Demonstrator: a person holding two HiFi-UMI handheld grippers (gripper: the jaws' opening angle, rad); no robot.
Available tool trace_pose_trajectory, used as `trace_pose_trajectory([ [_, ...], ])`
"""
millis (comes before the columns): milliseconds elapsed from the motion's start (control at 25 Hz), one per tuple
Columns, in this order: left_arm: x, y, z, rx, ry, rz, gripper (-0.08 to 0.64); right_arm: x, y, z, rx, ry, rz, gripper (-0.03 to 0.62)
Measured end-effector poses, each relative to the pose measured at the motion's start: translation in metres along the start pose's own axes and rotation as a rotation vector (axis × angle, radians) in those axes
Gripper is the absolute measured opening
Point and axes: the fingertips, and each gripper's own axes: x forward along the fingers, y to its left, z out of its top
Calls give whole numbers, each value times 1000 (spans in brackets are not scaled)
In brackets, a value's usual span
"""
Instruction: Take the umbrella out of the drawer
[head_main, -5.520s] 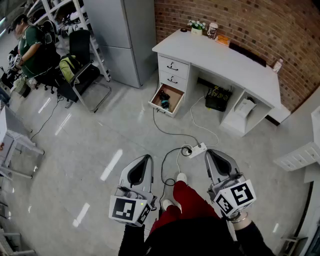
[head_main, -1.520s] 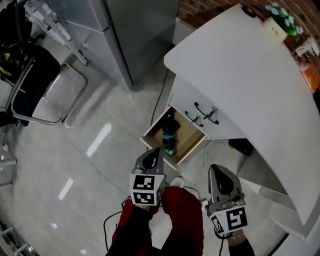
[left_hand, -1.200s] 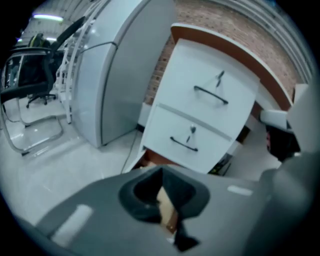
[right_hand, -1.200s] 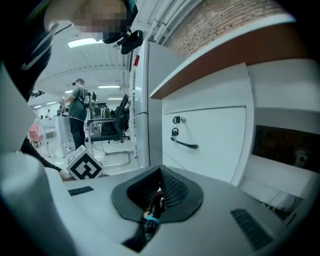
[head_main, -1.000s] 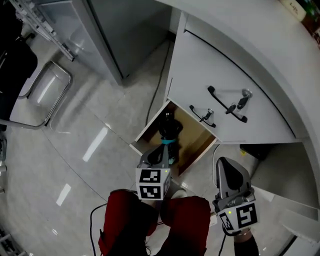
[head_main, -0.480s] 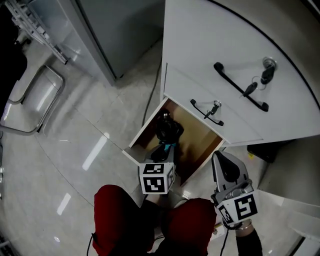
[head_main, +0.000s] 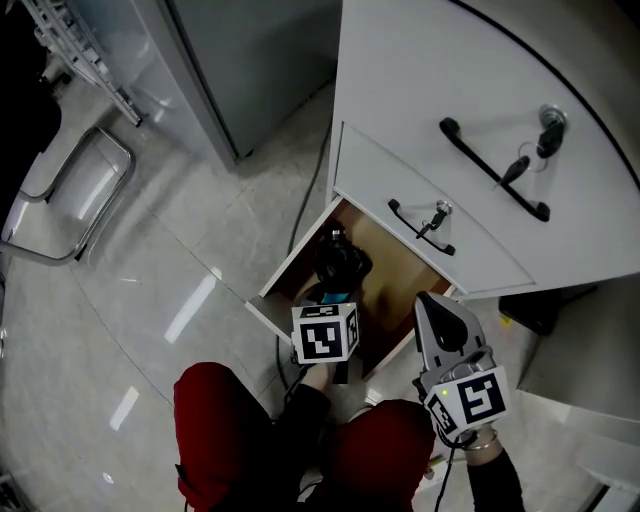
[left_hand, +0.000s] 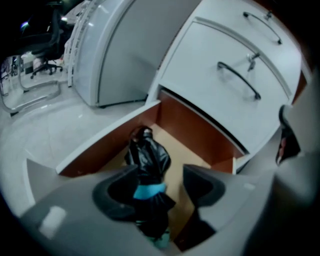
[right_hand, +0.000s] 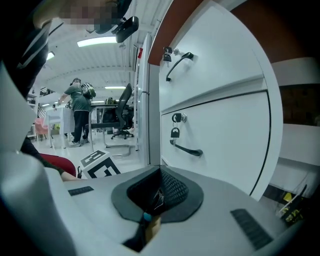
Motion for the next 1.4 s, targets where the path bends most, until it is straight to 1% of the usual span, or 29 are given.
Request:
trace_pose_trajectory([
  [160,13,11,-2,-12,23,42,285,11,3,-11,-5,28,13,-2],
  [240,21,16,-5,-34,44,58,296,17,5,-17,-5,39,20,-2],
  [480,42,26,-20,-121,141,106,307,35,7,-27,-11,69,48,-2],
  [560,47,29,-29,-135,181,126,307,39,7,-28,-13,73,59,-2],
  [800,67,32,-38,-99,193,147,307,47,9,-33,-21,86,93,-2],
  [1040,79,32,-41,-62,202,140,307,52,7,-42,-18,107,112,-2],
  [1280,90,33,-41,-1,191,163,306,59,6,-52,-4,131,129,-2],
  [1400,91,33,-42,16,181,169,307,61,4,-56,5,141,132,-2],
])
